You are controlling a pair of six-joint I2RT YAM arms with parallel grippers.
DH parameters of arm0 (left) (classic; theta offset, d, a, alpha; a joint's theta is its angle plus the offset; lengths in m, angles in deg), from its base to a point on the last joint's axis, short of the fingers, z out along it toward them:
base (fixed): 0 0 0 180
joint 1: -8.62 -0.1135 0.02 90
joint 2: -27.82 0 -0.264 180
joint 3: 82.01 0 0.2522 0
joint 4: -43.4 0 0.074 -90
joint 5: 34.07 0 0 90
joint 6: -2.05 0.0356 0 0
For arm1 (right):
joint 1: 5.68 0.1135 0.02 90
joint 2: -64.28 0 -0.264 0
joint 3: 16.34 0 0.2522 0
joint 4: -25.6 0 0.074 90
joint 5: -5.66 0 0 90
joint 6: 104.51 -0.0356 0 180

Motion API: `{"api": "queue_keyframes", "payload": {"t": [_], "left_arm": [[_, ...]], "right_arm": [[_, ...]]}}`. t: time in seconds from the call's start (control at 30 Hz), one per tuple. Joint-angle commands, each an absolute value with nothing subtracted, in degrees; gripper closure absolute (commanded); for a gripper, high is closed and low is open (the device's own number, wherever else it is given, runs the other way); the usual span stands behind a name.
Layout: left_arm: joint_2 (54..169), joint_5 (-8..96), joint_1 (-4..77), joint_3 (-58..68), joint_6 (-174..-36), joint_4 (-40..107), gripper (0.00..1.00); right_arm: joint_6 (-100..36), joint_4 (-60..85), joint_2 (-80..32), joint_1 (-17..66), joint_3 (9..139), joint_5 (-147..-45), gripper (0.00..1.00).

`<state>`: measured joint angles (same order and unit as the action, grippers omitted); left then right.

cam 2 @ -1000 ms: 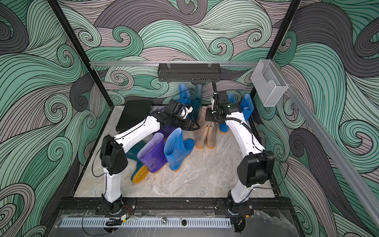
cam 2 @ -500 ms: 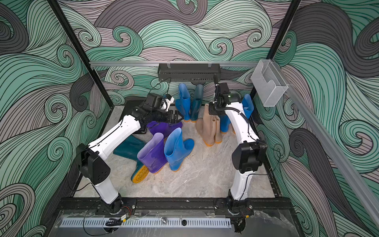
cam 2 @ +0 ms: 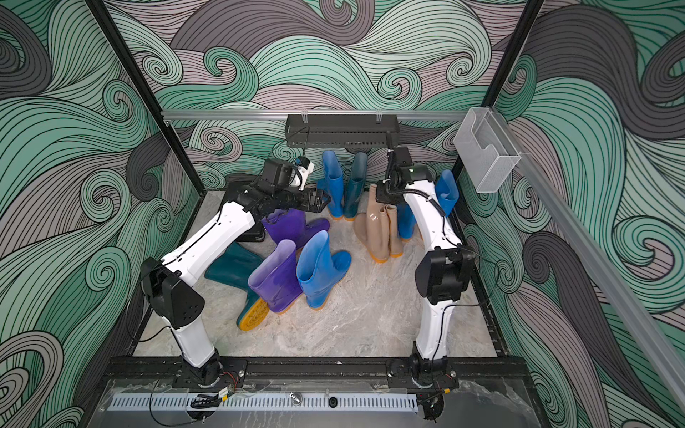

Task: Match and arrange rain boots in pairs
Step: Move a pair of rain boots to the center of the board.

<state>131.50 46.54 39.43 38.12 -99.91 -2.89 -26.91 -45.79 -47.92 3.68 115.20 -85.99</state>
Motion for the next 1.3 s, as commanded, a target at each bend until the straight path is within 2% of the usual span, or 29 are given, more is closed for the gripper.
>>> {"api": "queue_keyframes", "payload": {"t": [0.0, 0.17, 0.4, 0.6, 0.77, 0.83, 0.93, 1.2, 1.27], "left_arm": [[134.6, 48.8, 38.3, 41.9, -96.5, -3.5, 0.01], [141.2, 47.0, 38.5, 48.4, -94.7, -1.1, 0.01], [150.4, 46.1, 40.3, 57.4, -94.3, 4.3, 0.01], [157.0, 54.0, 44.0, 62.2, -90.3, 6.8, 0.02], [159.8, 52.1, 45.2, 60.5, -90.5, 12.5, 0.01], [161.0, 52.6, 45.2, 60.7, -90.9, 13.5, 0.01], [164.2, 55.8, 45.2, 64.2, -92.1, 12.9, 0.01], [173.2, 64.1, 45.3, 75.3, -95.0, 13.4, 0.02], [175.1, 64.3, 45.2, 77.3, -95.4, 14.5, 0.07]], "right_arm": [[-26.3, -37.4, -45.3, 3.7, 109.7, -86.3, 0.97], [-25.8, -33.7, -40.0, 3.7, 101.6, -87.0, 0.97], [-25.4, -33.8, -38.6, 3.8, 99.6, -87.5, 0.95], [-25.0, -33.8, -36.6, 3.8, 98.2, -88.0, 0.85], [-24.3, -33.7, -35.4, 4.0, 96.7, -89.7, 0.77], [-24.1, -33.7, -35.1, 4.0, 96.5, -89.8, 0.71], [-24.1, -33.6, -35.2, 4.0, 96.3, -89.9, 0.68], [-24.4, -34.5, -36.4, 4.2, 95.6, -90.1, 0.69], [-24.6, -34.6, -36.6, 4.3, 95.4, -90.7, 0.73]]}}
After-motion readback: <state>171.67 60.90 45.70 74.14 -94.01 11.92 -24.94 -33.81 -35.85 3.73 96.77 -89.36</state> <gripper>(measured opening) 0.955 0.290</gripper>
